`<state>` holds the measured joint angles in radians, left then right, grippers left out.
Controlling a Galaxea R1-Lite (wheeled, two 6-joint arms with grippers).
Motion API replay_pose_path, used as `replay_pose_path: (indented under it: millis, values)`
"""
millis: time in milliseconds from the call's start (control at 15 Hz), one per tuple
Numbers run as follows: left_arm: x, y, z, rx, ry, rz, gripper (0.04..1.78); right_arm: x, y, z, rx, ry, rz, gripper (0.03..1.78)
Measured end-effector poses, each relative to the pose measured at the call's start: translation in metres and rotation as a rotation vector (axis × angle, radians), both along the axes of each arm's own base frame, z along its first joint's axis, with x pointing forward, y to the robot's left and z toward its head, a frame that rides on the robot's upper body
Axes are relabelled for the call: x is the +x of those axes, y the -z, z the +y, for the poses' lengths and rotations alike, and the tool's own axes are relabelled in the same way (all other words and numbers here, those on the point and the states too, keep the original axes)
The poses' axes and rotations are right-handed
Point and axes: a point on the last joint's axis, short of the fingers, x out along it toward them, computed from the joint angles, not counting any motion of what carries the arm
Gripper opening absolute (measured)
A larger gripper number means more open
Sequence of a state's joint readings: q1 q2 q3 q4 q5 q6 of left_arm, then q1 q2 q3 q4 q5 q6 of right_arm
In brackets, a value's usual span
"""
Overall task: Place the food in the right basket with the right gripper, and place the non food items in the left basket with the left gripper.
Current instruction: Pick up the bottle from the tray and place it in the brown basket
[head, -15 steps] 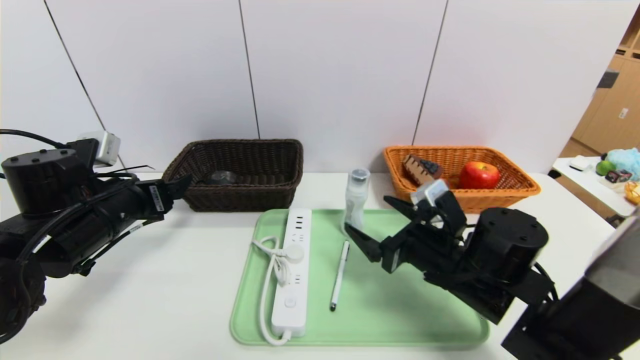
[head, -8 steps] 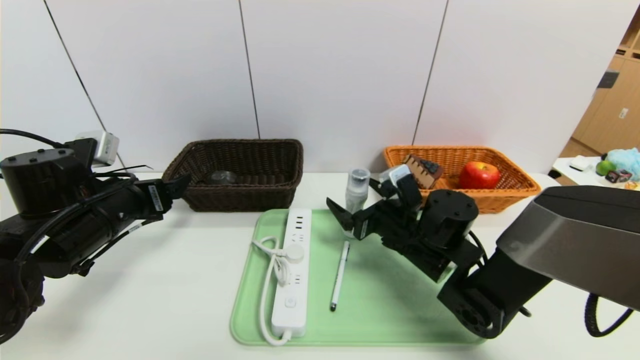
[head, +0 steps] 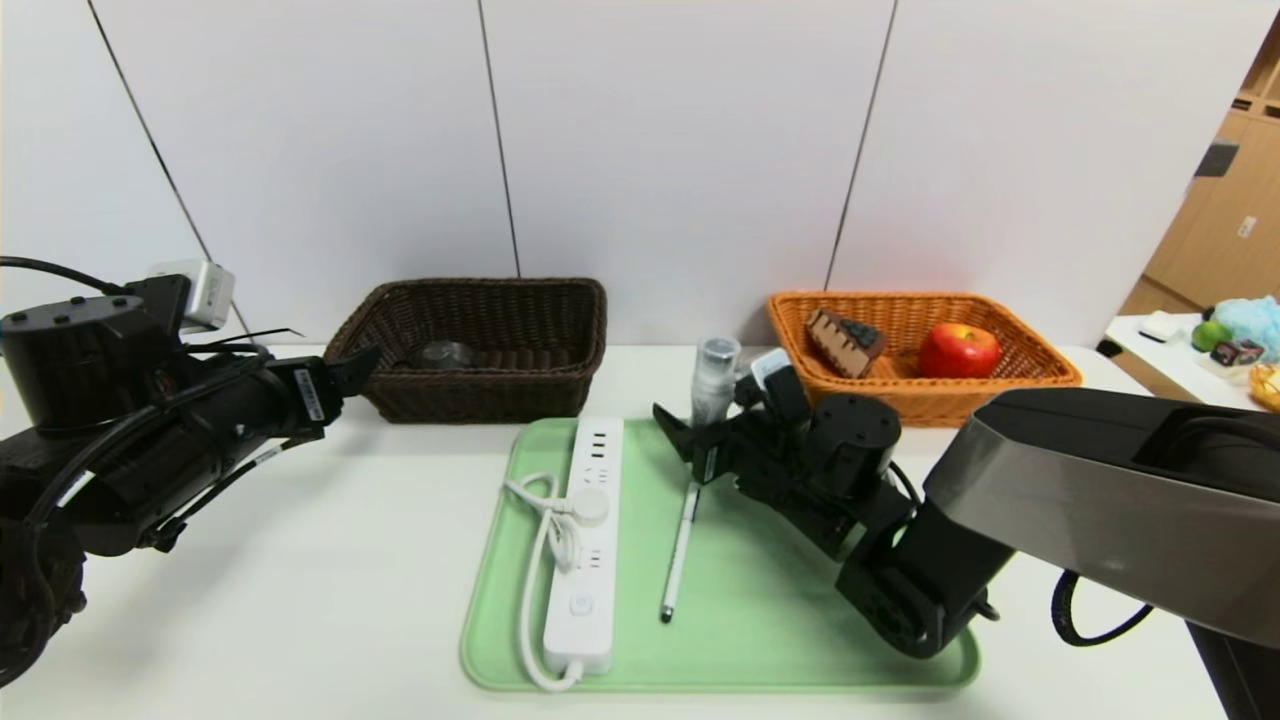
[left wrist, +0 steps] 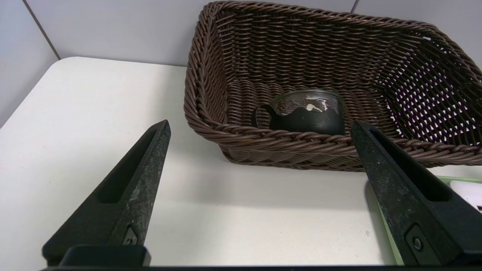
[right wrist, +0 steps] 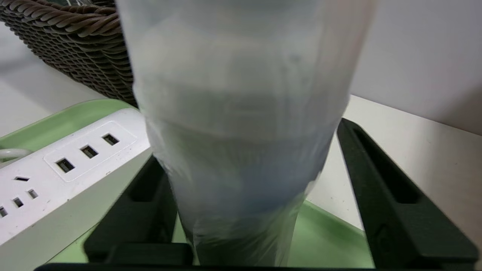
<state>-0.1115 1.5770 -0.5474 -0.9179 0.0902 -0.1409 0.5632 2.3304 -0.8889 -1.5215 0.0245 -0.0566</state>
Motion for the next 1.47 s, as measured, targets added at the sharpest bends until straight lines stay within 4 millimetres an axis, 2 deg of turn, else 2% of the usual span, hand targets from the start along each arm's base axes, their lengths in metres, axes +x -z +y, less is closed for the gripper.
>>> replay_pose_path:
  millis: [133, 333, 467, 667, 867, 1133, 1267, 1333, 1467]
  values:
    - [0.000, 0.001, 0.000, 0.001, 0.001, 0.003, 1.69, 0.000, 0.001, 0.001, 0.001, 0.004, 0.000, 0.98]
    - [-0.001, 0.002, 0.000, 0.002, 0.000, 0.006, 1.69, -0.002, -0.001, 0.004, 0.001, -0.005, -0.002, 0.68]
    - [-0.001, 0.002, 0.000, 0.002, -0.001, 0.007, 1.69, -0.005, -0.006, 0.006, 0.007, -0.013, -0.011, 0.68]
    - [-0.001, 0.003, 0.000, 0.002, 0.001, 0.010, 1.69, -0.015, -0.028, 0.013, 0.032, -0.040, -0.050, 0.68]
    - [-0.001, 0.003, 0.000, 0.001, 0.001, 0.011, 1.69, -0.023, -0.070, 0.019, 0.060, -0.065, -0.088, 0.68]
    - [-0.001, 0.002, 0.000, 0.003, 0.003, 0.008, 1.69, -0.023, -0.160, 0.041, 0.153, -0.117, -0.145, 0.68]
    - [-0.001, 0.001, 0.000, 0.002, 0.002, 0.005, 1.69, -0.019, -0.196, 0.055, 0.178, -0.136, -0.150, 0.68]
    - [-0.002, 0.000, 0.000, 0.001, 0.001, 0.001, 1.69, -0.015, -0.205, 0.064, 0.180, -0.136, -0.143, 0.68]
    - [-0.003, -0.002, 0.000, 0.000, 0.001, -0.009, 1.69, -0.001, -0.200, 0.086, 0.165, -0.123, -0.109, 0.68]
